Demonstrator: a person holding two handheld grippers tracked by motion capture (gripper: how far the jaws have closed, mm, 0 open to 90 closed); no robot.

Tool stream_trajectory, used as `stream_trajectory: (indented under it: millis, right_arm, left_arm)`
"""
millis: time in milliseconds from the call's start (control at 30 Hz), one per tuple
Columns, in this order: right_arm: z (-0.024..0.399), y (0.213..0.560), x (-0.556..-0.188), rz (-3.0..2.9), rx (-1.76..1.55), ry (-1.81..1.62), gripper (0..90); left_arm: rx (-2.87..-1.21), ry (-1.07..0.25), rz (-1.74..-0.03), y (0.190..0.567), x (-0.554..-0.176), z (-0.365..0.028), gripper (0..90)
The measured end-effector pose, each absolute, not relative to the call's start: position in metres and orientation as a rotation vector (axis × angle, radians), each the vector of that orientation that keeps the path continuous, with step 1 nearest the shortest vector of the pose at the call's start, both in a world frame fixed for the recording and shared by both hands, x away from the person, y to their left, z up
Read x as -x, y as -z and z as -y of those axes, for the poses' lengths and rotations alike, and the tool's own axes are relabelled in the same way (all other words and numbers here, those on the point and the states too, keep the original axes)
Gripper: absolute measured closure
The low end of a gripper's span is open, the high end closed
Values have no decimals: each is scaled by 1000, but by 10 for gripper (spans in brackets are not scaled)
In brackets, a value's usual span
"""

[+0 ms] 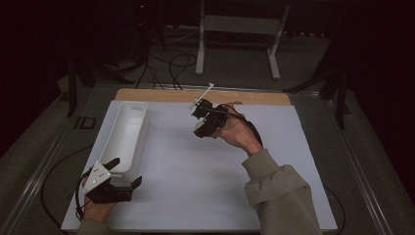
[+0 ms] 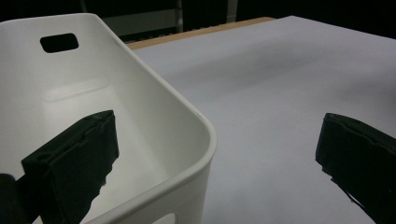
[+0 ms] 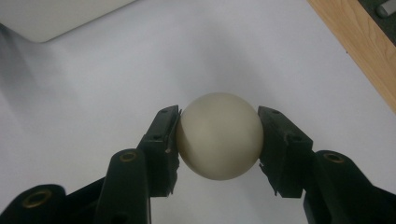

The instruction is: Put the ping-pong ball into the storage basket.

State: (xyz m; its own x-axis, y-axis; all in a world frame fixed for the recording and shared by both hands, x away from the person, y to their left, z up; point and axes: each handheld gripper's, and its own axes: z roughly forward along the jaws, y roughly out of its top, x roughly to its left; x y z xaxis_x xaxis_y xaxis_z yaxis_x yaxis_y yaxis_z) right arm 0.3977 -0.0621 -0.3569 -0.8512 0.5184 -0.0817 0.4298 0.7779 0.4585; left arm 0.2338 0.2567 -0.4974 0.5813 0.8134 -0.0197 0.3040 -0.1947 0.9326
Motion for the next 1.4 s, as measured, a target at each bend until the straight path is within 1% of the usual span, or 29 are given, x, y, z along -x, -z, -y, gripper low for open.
stream_trajectory:
  millis: [1400]
  right_arm:
    - [22,346,-400,-2786,-687,-699,502]
  left_arm:
    - [-1761,-605,-927,498,-235,-257,0]
